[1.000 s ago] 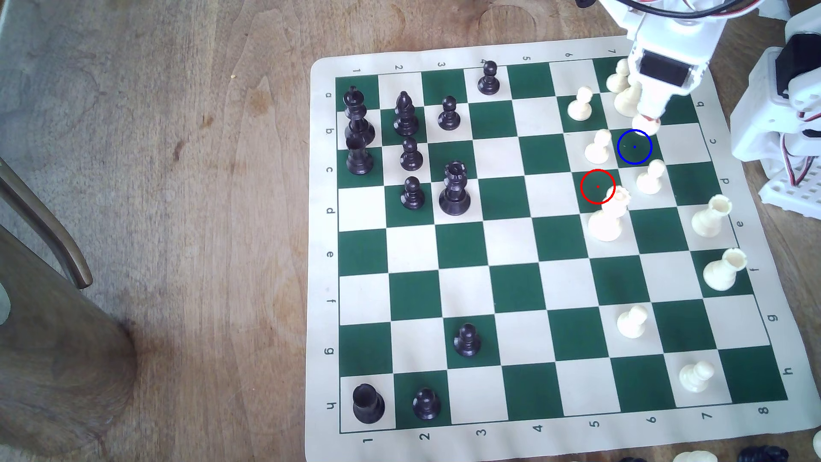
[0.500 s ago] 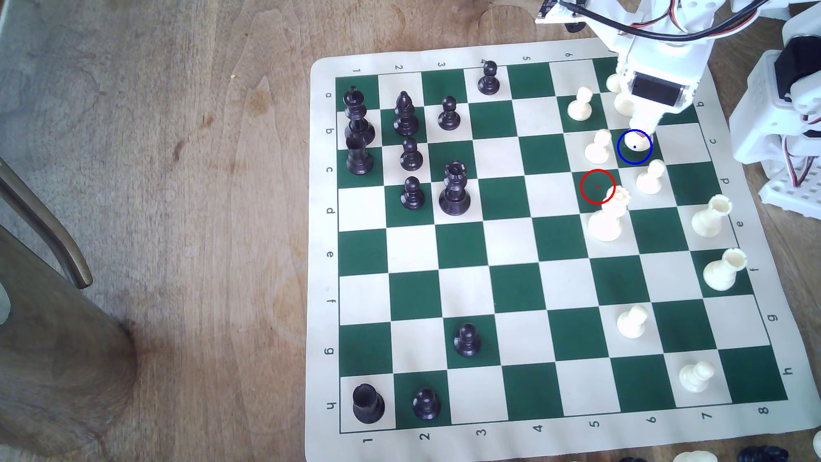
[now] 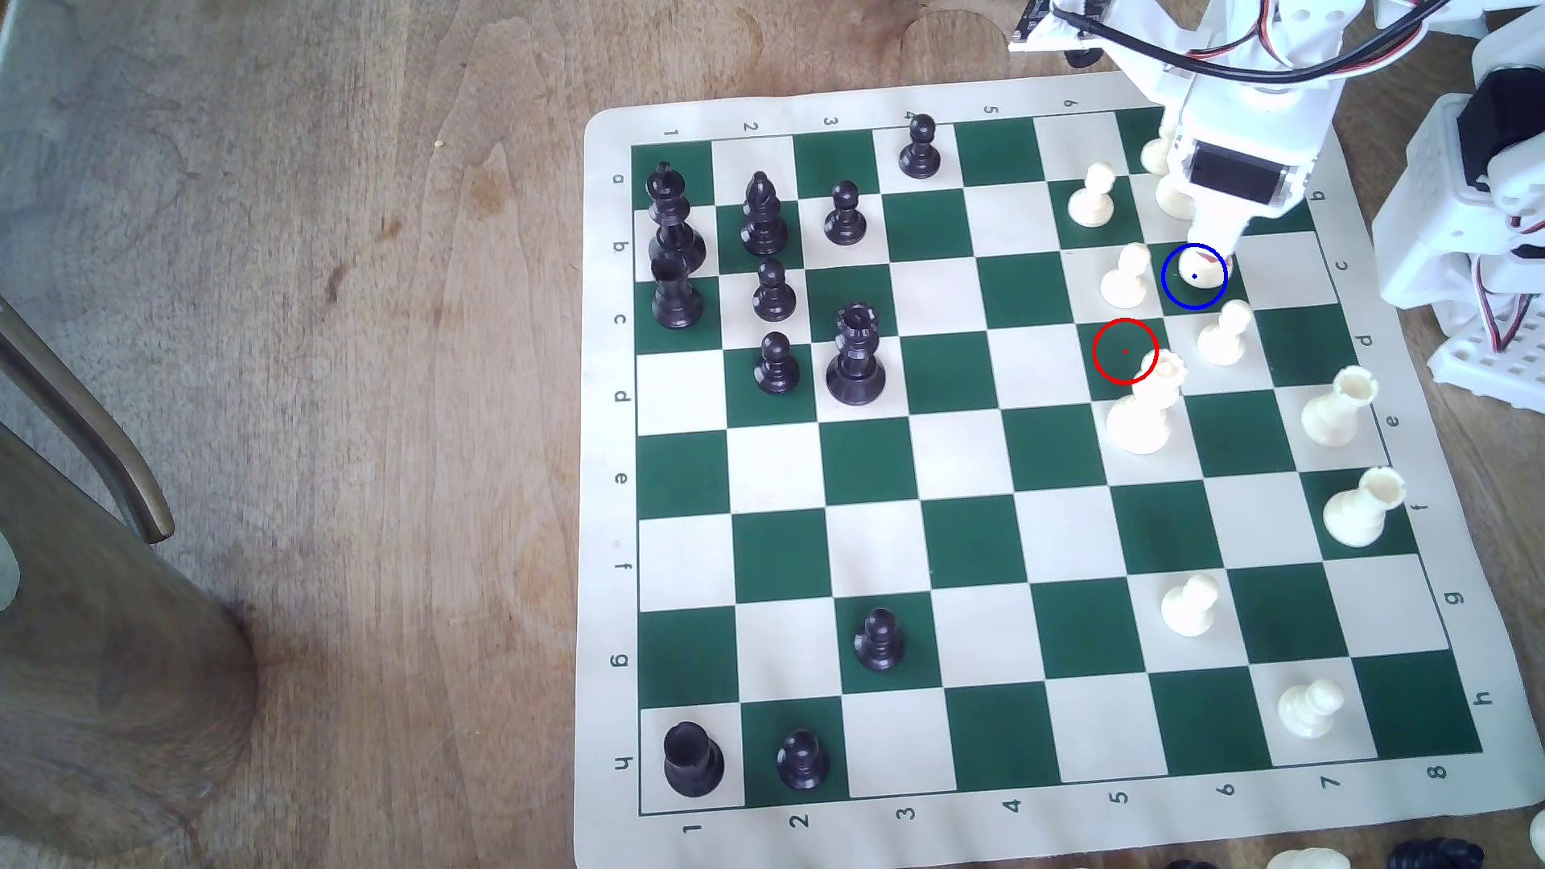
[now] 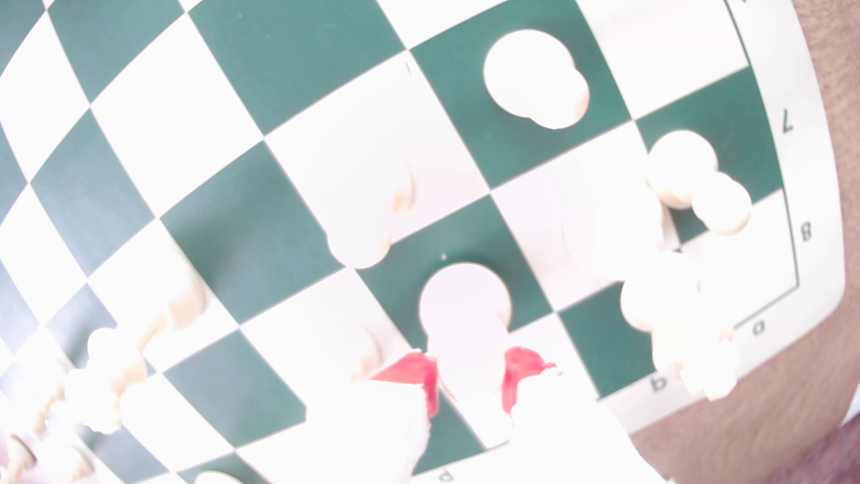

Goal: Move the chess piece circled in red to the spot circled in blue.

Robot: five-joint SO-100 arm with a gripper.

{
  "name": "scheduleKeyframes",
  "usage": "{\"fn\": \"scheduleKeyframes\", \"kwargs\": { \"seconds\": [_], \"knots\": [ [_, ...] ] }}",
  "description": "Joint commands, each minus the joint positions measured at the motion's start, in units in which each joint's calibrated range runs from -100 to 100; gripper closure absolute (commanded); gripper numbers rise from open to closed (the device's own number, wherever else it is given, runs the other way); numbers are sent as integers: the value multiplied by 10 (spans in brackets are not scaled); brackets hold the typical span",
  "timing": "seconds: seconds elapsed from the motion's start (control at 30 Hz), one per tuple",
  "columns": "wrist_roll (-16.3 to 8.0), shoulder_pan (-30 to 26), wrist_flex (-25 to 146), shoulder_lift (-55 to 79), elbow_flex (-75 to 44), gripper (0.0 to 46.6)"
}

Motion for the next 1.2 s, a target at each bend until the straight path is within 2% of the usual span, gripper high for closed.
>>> {"fn": "scheduleKeyframes", "kwargs": {
  "seconds": [0.0,0.23,0.4,0.57,0.97,1.03,1.17],
  "knots": [
    [2,0,-8,1,0,423],
    [6,0,-5,-1,2,366],
    [6,0,-5,-6,1,352],
    [5,5,-2,-10,-17,294],
    [23,32,113,-88,-144,261],
    [23,16,140,-160,-166,261],
    [19,-61,166,-298,-156,286]
  ]
}}
